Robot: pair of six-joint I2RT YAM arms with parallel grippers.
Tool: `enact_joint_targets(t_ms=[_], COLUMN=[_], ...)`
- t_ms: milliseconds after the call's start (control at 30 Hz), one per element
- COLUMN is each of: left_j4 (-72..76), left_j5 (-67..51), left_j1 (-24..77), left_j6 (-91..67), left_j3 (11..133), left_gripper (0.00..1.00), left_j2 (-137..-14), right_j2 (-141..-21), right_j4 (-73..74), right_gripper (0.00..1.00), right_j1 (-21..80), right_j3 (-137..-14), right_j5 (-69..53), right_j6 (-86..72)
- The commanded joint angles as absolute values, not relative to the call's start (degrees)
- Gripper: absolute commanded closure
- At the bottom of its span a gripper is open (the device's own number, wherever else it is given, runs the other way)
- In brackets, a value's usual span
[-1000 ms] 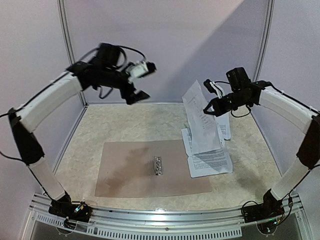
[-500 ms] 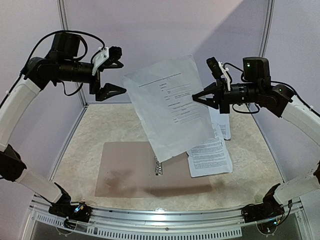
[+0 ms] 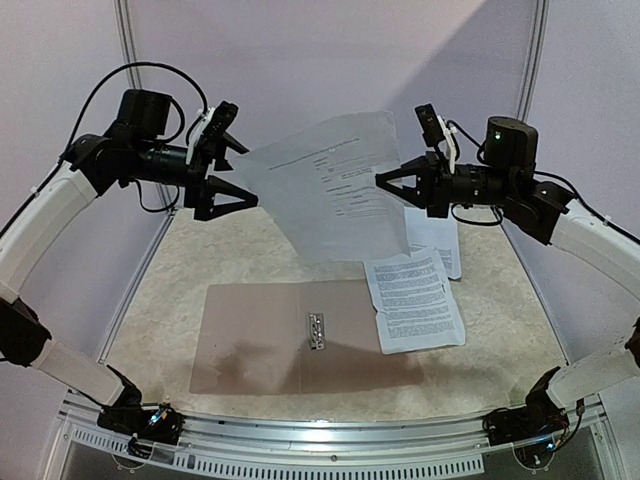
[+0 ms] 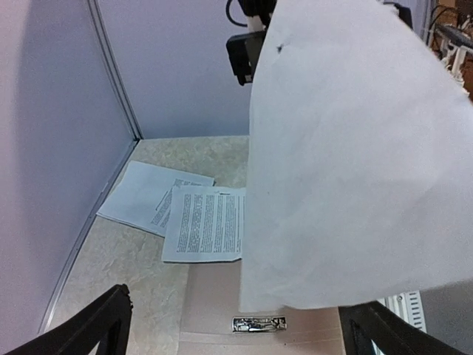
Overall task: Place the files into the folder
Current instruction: Pass from the right arm to the left
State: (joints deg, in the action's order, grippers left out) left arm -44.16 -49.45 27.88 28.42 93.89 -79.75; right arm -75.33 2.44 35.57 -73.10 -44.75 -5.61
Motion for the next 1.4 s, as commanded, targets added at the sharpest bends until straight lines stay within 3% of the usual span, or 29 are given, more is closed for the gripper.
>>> enact_joint_targets(t_ms=[0,267,400,533,600,667,700,733,800,867,967,1100,1200,1333,1367], left_j4=[-38.7,-33.0,-30.5,-29.7,-30.0,-30.2,-30.3,-30.6,-32.4,-33.6,-34.1,-34.7,-36.4,-38.7,-39.4], left_j5=[-54.7,-53.7,-52.0,-54.4,-57.6,-59.9,-60.1,-59.8,-58.8,-57.7,-58.8,-59.1,-59.9,-59.6,-58.4], left_j1=[25.3,26.0,26.4,26.5,26.6,26.6,26.7,26.7,26.7,26.6,26.6,26.6,26.6,26.6,26.4], left_j6=[24.0,17.7,15.7,14.9,14.9,15.1,15.1,15.6,17.8,19.0,19.7,20.3,22.1,24.6,25.1], left_j3=[94.2,93.8,91.8,92.5,92.7,92.5,92.3,92.0,91.9,91.5,90.3,89.5,89.4,89.5,89.5], left_gripper=[0.0,0.03,0.1,0.39,0.64,0.96,1.0,1.0,1.0,1.0,1.0,1.0,1.0,1.0,0.94], left_j2=[-79.7,-81.3,-82.0,-82.8,-83.1,-83.1,-82.9,-82.6,-82.2,-81.9,-81.5,-81.6,-81.6,-81.5,-81.4], right_j2=[-77.2,-79.8,-80.9,-81.8,-82.5,-82.9,-83.1,-83.3,-83.6,-83.9,-85.6,-89.8,-91.8,-93.8,-94.4], right_j4=[-6.8,-18.0,-21.9,-23.3,-23.2,-22.4,-21.4,-20.2,-17.2,-16.3,-16.0,-15.9,-15.9,-15.8,-15.9], right_gripper=[1.0,1.0,1.0,1.0,1.0,1.0,1.0,0.95,0.68,0.47,0.43,0.48,0.59,0.92,0.99], right_j1=[35.5,35.5,35.5,35.5,35.5,35.5,35.5,35.4,35.5,35.6,36.3,37.4,37.7,37.7,37.7], right_j3=[-72.6,-70.0,-69.2,-68.8,-68.9,-68.9,-69.0,-69.0,-68.7,-68.0,-68.5,-70.8,-71.3,-71.2,-71.3], right_j5=[-44.7,-49.0,-50.0,-50.9,-50.9,-50.5,-49.6,-48.3,-45.2,-44.0,-44.2,-46.7,-46.6,-45.6,-45.8], right_j6=[-13.7,-25.1,-28.0,-29.8,-30.0,-29.9,-29.3,-28.6,-26.4,-25.0,-24.3,-24.5,-24.6,-24.6,-25.3])
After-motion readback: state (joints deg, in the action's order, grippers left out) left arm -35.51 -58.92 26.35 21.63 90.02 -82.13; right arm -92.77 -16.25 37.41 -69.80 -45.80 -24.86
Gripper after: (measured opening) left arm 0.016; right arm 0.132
